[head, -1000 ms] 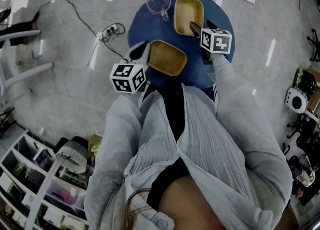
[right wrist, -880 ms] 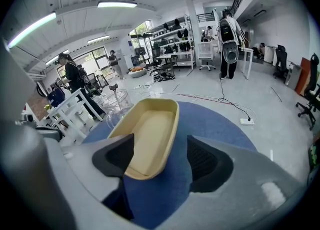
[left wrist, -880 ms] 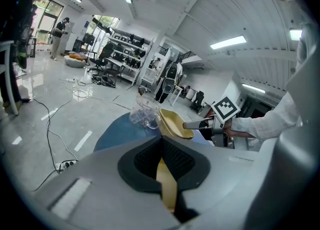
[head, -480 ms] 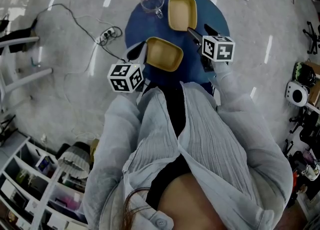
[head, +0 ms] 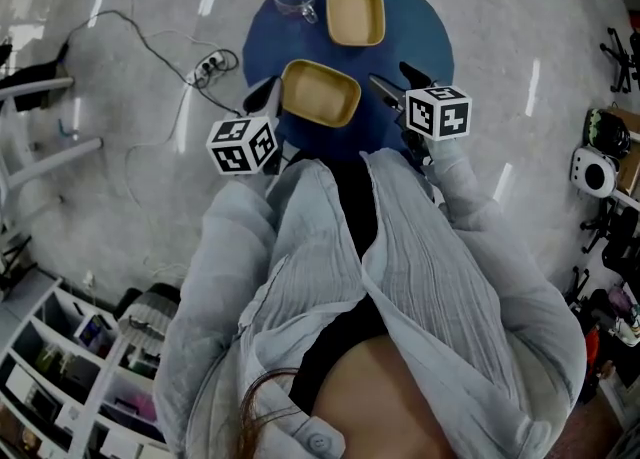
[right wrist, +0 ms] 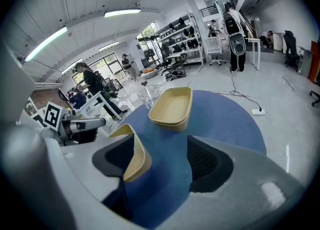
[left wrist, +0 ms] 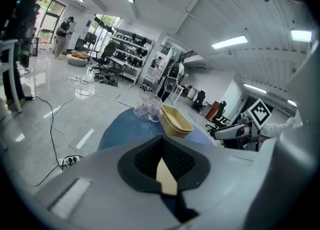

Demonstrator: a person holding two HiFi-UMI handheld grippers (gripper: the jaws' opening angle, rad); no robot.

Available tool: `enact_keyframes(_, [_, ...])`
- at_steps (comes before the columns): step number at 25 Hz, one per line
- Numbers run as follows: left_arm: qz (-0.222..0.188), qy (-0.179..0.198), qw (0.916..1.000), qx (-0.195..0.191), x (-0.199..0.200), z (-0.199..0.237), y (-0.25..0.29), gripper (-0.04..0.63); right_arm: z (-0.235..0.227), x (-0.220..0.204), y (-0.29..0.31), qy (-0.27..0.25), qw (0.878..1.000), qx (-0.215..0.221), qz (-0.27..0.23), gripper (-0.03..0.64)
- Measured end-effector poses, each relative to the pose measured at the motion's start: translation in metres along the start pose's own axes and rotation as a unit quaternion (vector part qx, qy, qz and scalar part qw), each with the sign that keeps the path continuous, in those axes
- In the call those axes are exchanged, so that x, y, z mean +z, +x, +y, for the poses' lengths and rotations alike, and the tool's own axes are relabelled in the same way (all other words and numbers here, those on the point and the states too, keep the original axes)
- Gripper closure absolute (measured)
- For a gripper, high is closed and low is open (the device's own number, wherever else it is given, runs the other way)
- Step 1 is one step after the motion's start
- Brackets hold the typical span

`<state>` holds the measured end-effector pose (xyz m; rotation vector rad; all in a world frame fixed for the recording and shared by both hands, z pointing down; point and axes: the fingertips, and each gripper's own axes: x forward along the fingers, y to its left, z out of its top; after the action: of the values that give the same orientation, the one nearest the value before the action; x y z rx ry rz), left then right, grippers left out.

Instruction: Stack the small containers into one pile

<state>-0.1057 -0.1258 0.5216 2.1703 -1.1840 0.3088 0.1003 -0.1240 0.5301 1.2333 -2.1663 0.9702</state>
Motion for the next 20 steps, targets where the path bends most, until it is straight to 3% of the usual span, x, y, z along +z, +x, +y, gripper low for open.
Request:
enact_keyframes(12, [-0.015, -0.027, 0.9989, 0.034, -0.01, 0.014, -0.017, 0.583, 0.021, -0.006, 0.021, -0.056, 0.995, 0.055, 0.056, 0.287])
enact_keyframes(16, [-0.019, -0.046, 0.9973, 0.054, -0.022, 0.017, -0.029, 0.583, 0.037, -0.01, 0.036, -0.116, 0.985, 0.081, 0.093, 0.299])
enact_keyframes(20, [-0.025, -0.07, 0.9939, 0.082, -0.035, 0.029, -0.042, 0.583, 0.049, -0.016, 0.052, -0.198, 0.967, 0.092, 0.128, 0.299])
